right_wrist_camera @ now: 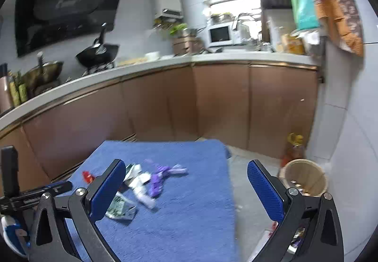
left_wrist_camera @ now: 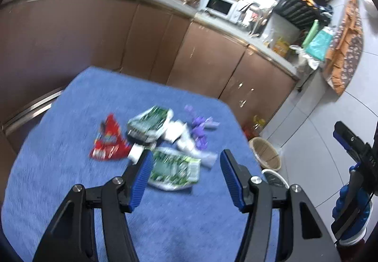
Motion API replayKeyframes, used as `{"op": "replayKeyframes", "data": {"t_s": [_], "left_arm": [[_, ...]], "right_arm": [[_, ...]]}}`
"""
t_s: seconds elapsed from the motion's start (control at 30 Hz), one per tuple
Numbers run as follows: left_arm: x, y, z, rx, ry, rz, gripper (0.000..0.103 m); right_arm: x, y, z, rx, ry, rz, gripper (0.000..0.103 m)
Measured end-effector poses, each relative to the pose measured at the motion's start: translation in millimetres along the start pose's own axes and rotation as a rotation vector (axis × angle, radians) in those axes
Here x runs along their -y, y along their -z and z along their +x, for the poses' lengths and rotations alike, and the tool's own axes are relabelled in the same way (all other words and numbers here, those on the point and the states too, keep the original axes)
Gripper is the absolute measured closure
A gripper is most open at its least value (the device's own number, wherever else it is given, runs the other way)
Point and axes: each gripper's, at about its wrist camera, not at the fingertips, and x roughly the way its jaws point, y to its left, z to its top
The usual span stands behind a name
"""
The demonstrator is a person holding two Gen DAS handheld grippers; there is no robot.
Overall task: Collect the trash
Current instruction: 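Move both open tools back over the remaining trash on the towel, then grasp the green milk carton with the left tool while the right tool grasps the purple glove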
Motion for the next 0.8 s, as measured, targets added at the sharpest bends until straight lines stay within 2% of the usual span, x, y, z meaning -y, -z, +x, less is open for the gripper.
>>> {"op": "replayKeyframes", "data": {"t_s": [0.2,0.37,0.63,0.8], "left_arm": [[-17,36,30,-0.116,-0.006,-0.054,0.046],[-22,52,58,-0.177,0.019,-0.125,0.046],[-44,53,94,-0.233,0.063,-0.260,0.046],[-50,56,117,-0.279,0.126,-0.336,0.046]], "right_arm": [[-18,17,34,-0.083,-0.075,-0.043,0.000],[-21,34,62,-0.151,-0.123,-0.047,0.000],[-21,57,105,-0.266,-0.184,-0.041,0.000],[-23,62,128,-0.306,-0.221,-0.052,0.000]]}}
